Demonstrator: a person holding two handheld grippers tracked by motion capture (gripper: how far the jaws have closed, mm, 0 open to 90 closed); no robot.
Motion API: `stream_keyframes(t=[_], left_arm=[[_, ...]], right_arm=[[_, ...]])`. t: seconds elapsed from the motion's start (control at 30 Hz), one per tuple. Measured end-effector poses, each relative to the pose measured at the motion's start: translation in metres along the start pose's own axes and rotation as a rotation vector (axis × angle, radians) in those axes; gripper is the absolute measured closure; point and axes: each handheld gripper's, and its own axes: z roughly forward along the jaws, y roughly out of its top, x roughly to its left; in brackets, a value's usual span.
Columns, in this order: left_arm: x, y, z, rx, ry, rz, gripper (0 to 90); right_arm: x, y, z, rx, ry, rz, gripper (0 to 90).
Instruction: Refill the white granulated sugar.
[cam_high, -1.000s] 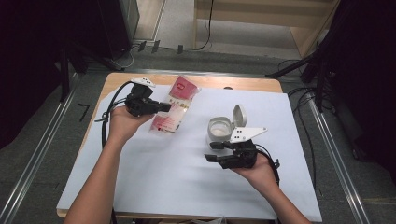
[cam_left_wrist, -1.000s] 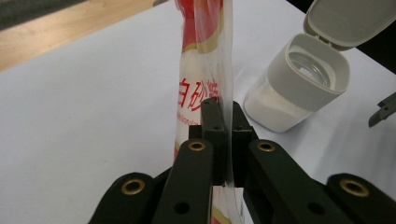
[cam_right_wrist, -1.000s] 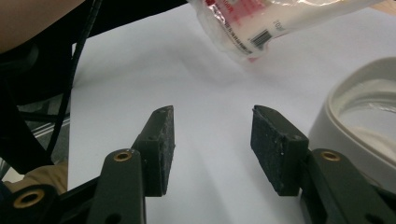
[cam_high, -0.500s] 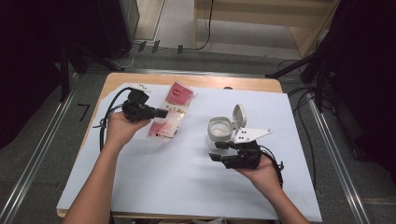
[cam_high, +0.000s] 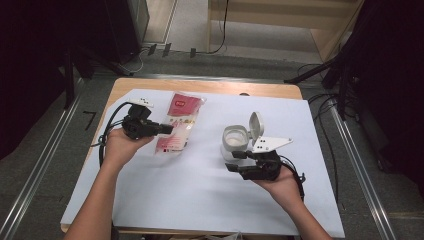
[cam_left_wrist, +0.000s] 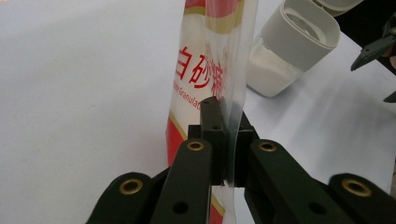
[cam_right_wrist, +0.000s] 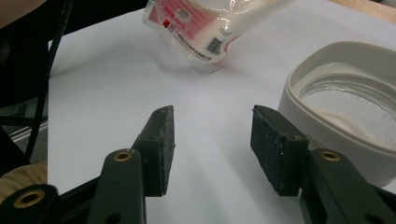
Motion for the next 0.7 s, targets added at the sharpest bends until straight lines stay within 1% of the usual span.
stream_keyframes(t=[0.13, 0.17, 0.23, 0.27, 0.3, 0.37, 0.4, 0.43, 0.47, 0.53, 0.57, 0.6, 0.63, 0.7], left_arm=[[0.000, -0.004, -0.003, 0.003, -0.003, 0.009, 89.7], [0.000, -0.008, -0.005, 0.004, 0.004, 0.007, 89.5], [0.000, -0.012, -0.007, 0.002, 0.003, 0.009, 89.3], [0.000, -0.015, -0.008, -0.003, 0.006, 0.003, 89.2], [0.001, -0.017, -0.010, 0.003, 0.001, 0.007, 89.1], [0.002, -0.022, -0.013, 0.004, 0.007, -0.007, 89.0], [0.003, -0.025, -0.014, 0.006, 0.002, -0.003, 89.0], [0.003, -0.027, -0.015, 0.005, 0.008, 0.004, 89.2], [0.004, -0.029, -0.016, 0.013, 0.003, 0.005, 89.2], [0.005, -0.031, -0.017, 0.010, -0.004, 0.007, 89.2], [0.006, -0.033, -0.017, 0.008, -0.009, -0.003, 88.9], [0.007, -0.034, -0.018, 0.004, -0.015, -0.005, 88.7], [0.007, -0.035, -0.018, 0.009, -0.010, 0.009, 88.6], [0.007, -0.036, -0.018, 0.009, -0.013, 0.009, 88.6]], right_arm=[[-0.001, 0.000, 0.001, 0.004, -0.004, 0.003, 50.3], [-0.001, -0.001, 0.000, 0.010, -0.008, 0.000, 50.2], [-0.001, -0.001, 0.000, 0.012, -0.008, 0.000, 50.2], [-0.001, -0.001, 0.000, 0.011, -0.008, 0.001, 50.3], [-0.001, -0.001, 0.000, 0.009, -0.008, 0.001, 50.2], [-0.001, -0.001, 0.000, 0.009, -0.010, -0.001, 50.3], [-0.001, -0.001, 0.000, 0.009, -0.010, -0.001, 50.3], [-0.001, -0.001, 0.000, 0.008, -0.012, -0.001, 50.2], [-0.001, -0.001, 0.000, 0.008, -0.014, -0.001, 50.3], [-0.001, -0.001, 0.001, 0.008, -0.012, -0.001, 50.3], [0.000, -0.001, 0.001, 0.010, -0.014, 0.000, 50.3], [0.000, -0.001, 0.001, 0.011, -0.014, -0.001, 50.3], [0.000, -0.001, 0.001, 0.013, -0.017, -0.003, 50.3], [0.000, -0.001, 0.001, 0.014, -0.018, -0.004, 50.3]])
